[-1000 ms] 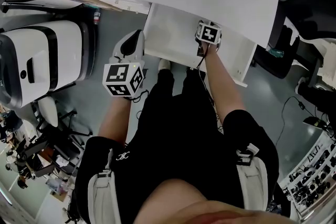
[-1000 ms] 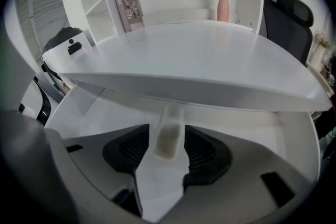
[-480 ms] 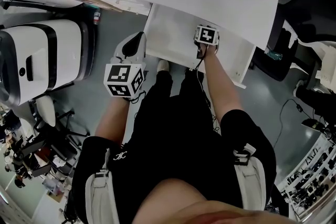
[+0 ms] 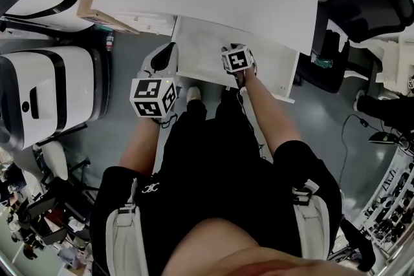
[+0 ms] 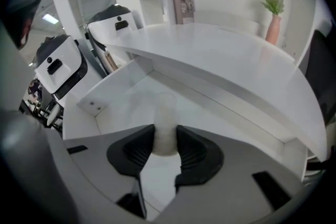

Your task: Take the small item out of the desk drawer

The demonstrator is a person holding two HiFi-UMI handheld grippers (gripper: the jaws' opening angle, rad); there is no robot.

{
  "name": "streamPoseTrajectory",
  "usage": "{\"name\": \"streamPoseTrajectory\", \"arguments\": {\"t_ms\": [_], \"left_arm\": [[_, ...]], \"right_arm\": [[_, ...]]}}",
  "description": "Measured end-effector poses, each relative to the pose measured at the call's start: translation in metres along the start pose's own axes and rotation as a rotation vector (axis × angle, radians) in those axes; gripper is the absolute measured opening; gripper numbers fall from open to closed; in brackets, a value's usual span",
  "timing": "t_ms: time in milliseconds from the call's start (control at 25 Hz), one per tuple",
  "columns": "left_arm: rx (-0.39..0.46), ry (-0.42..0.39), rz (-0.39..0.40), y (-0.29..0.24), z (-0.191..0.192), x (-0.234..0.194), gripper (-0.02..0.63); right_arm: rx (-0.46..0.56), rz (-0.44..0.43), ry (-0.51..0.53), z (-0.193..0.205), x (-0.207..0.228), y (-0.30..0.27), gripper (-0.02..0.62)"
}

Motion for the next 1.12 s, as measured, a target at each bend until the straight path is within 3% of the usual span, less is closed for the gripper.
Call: {"name": "streamPoseTrajectory", "arguments": {"t_ms": [160,280,680,1120], "left_arm": [[0.026,0.002,0.018,0.004,-0.010,0.003,0.014],[0.048,0.014,0.028,0.007,-0.019,0.006,0.014],[0.125,-0.023,0.122,0.014,-0.057,0.039,0.014],[0.205,-0.074,0.194,0.019,-0.092,0.069,0.014]], "right_arm": [[0.029,-0.005,0.149,-0.012,-0.018,0.031,0.124],[0.096,0.009,0.180,-0.028,-0.024,0.055,0.124],[0.410,0.087,0.049,-0.083,-0.036,0.151,0.124],[0.790,0.282,-0.043,-0.129,-0.008,0.277,0.118]]}}
Point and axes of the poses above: the fingertips, and each gripper's own axes: y backward along the fingers, x to its right, z out of its underside, the point moved 3 cm from there along y, backward along the fingers, and after that the axes turned 7 degrees about x, right-handed, at the moved point
